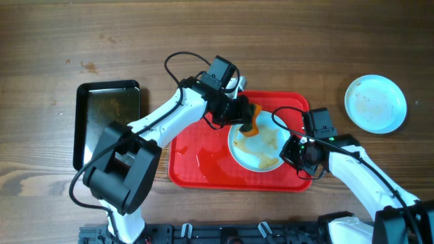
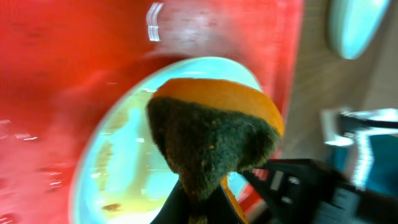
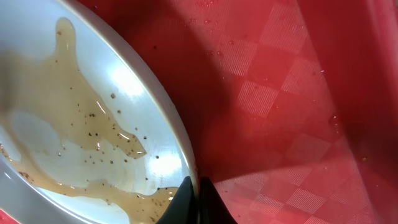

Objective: Clean dirty plates on tray and stack at the side

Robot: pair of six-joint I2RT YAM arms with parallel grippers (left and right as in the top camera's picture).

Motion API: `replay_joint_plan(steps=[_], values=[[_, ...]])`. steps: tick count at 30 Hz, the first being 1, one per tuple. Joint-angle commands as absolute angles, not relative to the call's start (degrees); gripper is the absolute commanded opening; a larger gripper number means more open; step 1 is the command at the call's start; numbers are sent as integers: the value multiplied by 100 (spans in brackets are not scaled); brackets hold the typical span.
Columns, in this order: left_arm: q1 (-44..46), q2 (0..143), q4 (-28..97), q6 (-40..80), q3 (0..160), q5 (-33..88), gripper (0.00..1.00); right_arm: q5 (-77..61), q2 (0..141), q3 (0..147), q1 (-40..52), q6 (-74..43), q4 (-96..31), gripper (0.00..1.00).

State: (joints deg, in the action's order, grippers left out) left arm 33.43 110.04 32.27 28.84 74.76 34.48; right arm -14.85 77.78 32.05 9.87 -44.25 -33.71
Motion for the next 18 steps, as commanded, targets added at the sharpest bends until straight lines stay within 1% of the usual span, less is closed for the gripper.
replay_joint_plan(steps=[1,7,10,12,16,18], values=[[3505,10951,3076,3096,7520,4012,4,-1188,7843,3124,952,-4366,-3367,4],[4064,11391,2884,3273,7516,4099,4,-1192,7843,3124,952,-4366,-3371,4],[4368,11806,2567,3358,7516,4434,4,-1192,7843,3124,952,-4366,-3391,4],[4521,12005,2423,3411,7516,4427,4,-1192,7843,3124,952,-4364,-3409,4],[4602,12307,2220,3385,7516,4427,4,-1194,7843,3124,952,-4366,-3422,4],[4584,12451,2309,3286,7511,4189,4,-1212,7843,3124,952,-4364,-3454,4]])
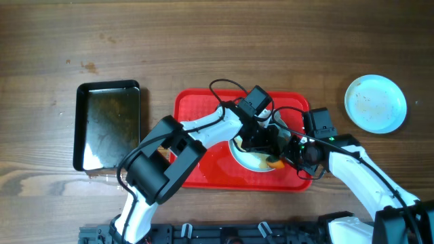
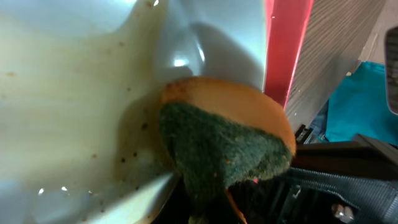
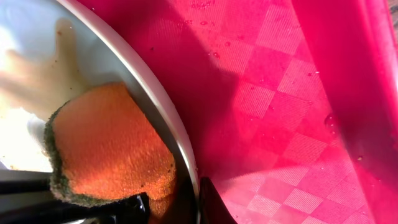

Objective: Clean dirty plates on tray and stack at the side

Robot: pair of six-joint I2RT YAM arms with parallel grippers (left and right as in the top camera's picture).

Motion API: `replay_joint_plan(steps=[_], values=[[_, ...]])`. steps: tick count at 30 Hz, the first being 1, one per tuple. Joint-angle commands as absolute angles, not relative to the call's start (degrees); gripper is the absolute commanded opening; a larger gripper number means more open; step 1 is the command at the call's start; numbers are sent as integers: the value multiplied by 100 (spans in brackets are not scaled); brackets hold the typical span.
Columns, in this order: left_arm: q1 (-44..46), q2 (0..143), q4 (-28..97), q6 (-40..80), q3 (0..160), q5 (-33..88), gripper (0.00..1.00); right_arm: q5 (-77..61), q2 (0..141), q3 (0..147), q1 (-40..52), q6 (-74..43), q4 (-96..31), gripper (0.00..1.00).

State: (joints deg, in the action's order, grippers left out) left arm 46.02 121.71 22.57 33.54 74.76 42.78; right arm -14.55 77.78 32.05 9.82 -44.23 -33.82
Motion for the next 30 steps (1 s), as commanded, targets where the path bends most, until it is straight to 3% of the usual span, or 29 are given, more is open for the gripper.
replay_joint_plan(steps=[1,4,14,20,30], values=[[4558,12481,2539,3197,7511,3693,4,-1210,7843,3124,952,-4364,-3474,4],[4405,12492,3271,3076,7513,1981,4,-1208,7843,3124,952,-4348,-3518,4],[3730,12492,4298,2565,7513,-412,4,-1208,7843,3124,952,-4348,-3522,4],[3728,12425,4864,2268,8075,-589,4,-1162,7843,3124,952,-4346,-3520,4],[3752,11349,7170,2224,10809,-589,4,-1120,7843,3127,952,-4351,-3330,5]])
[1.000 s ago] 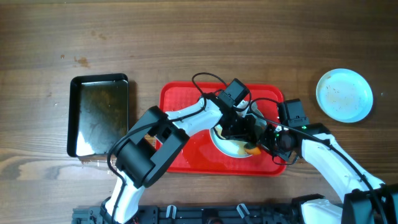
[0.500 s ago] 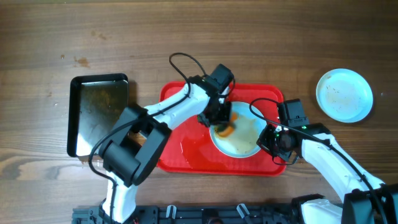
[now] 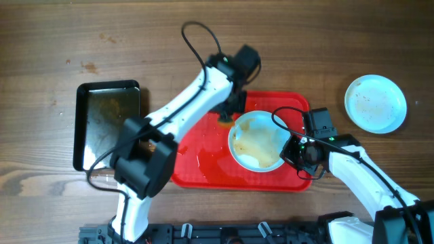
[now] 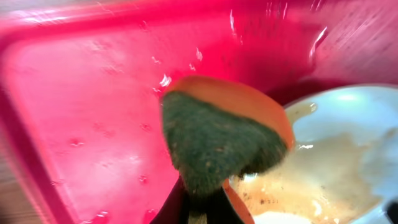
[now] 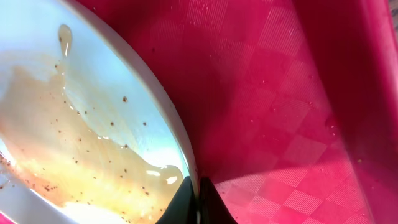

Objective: Clean dirty plates on tray and stack at the side

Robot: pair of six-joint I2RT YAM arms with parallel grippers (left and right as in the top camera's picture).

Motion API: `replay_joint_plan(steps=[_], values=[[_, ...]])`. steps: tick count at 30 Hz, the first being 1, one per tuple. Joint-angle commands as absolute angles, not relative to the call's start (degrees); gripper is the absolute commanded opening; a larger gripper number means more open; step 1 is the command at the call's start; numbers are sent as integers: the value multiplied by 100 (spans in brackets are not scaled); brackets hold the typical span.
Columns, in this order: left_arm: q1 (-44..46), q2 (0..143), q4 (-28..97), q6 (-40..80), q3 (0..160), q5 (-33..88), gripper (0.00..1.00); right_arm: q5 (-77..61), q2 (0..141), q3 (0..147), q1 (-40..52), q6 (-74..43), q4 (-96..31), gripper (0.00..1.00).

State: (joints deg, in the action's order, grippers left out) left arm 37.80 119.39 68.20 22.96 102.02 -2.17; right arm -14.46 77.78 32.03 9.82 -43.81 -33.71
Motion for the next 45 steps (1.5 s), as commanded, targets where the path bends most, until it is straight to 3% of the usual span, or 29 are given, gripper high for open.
replay_joint_plan(steps=[1,7,15,21,28,31,37,45], values=[[3717,11238,7301,2224,10908,-598,4,-1120,7841,3129,952,-4353,-3319,5],[2838,11041,7745,2314,10807,-694,4,-998,7754,3859,952,-4171,-3577,5],[1601,11059,7107,2268,9710,-368,4,578,7756,5599,952,-3581,-5133,4],[1083,11059,6305,1999,8724,456,4,1922,7756,6331,954,-3242,-6211,5],[1031,11059,6215,1885,8538,585,4,2198,7756,7172,1046,-2766,-6447,5],[1011,11059,6042,1435,8538,1197,4,2519,7756,7603,1398,-2425,-6630,5],[585,11059,6287,1920,8538,388,4,3087,7856,7756,2405,-2449,-7000,5],[158,11059,6499,1975,8538,342,4,4668,8178,7752,3240,-3505,-7325,5]])
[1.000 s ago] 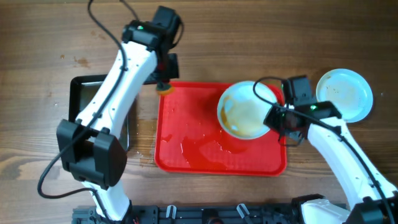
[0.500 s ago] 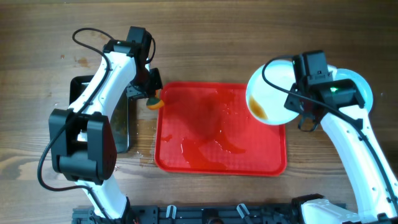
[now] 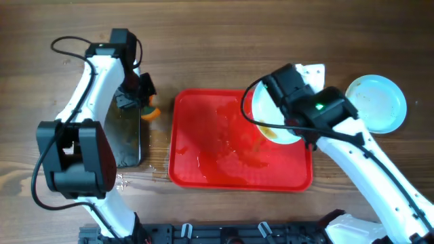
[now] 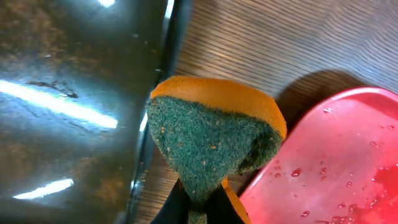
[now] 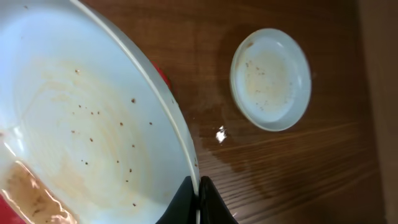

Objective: Clean dirty plates on tray and stack at the side

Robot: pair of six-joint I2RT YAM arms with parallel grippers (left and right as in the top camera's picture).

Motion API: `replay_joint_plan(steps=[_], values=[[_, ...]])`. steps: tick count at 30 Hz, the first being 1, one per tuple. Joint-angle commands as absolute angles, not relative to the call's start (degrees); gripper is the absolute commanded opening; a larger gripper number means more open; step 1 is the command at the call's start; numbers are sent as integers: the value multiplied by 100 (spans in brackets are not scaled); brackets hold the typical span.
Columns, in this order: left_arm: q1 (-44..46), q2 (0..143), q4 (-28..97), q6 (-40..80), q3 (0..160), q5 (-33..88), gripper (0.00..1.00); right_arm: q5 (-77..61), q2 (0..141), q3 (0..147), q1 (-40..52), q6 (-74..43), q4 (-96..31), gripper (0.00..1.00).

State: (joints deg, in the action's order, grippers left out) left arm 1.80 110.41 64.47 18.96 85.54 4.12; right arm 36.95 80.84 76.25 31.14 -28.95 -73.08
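Observation:
My right gripper [image 5: 198, 198] is shut on the rim of a white plate [image 5: 81, 118], still smeared brown with specks, held tilted above the red tray's [image 3: 217, 149] right end; the plate [image 3: 271, 115] shows there overhead. A second white plate [image 3: 375, 103] lies on the table at the right, also seen as a small plate [image 5: 270, 79] below in the right wrist view. My left gripper [image 4: 199, 208] is shut on an orange and green sponge [image 4: 211, 140], which hangs between the black tray [image 4: 68, 112] and the red tray's [image 4: 323, 168] left edge; overhead the sponge [image 3: 150, 112] shows there.
The black metal tray [image 3: 125, 139] with murky liquid lies left of the red tray, partly under my left arm. The red tray's floor is wet with brown drips near its right side. Wet patches mark the wood near the small plate.
My right gripper has lifted the plate off the red tray and tilted it, up by the tray's right end. My left gripper has carried the sponge from the tray's top edge to beside the black tray.
The left gripper held the sponge at the plate's upper rim while the right pinched the plate's edge on the tray. Then the sponge was pressed inside the plate, then out at the tray's top edge. Now the plate is raised and the sponge is by the black tray.

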Motion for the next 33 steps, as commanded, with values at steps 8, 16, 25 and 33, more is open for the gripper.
replay_joint_plan(steps=[8,16,25,33], values=[[158,11059,6495,1977,8538,596,4,6213,8219,7752,3358,-5151,-7347,5],[126,11059,6296,1977,8538,655,4,6139,8219,7752,3712,-4609,-6772,5],[-303,11059,6267,1970,8538,655,4,6689,9376,7730,4648,-3179,-6995,5],[-355,11059,6272,1970,8538,655,4,6707,10368,7730,4737,-3153,-7212,5]])
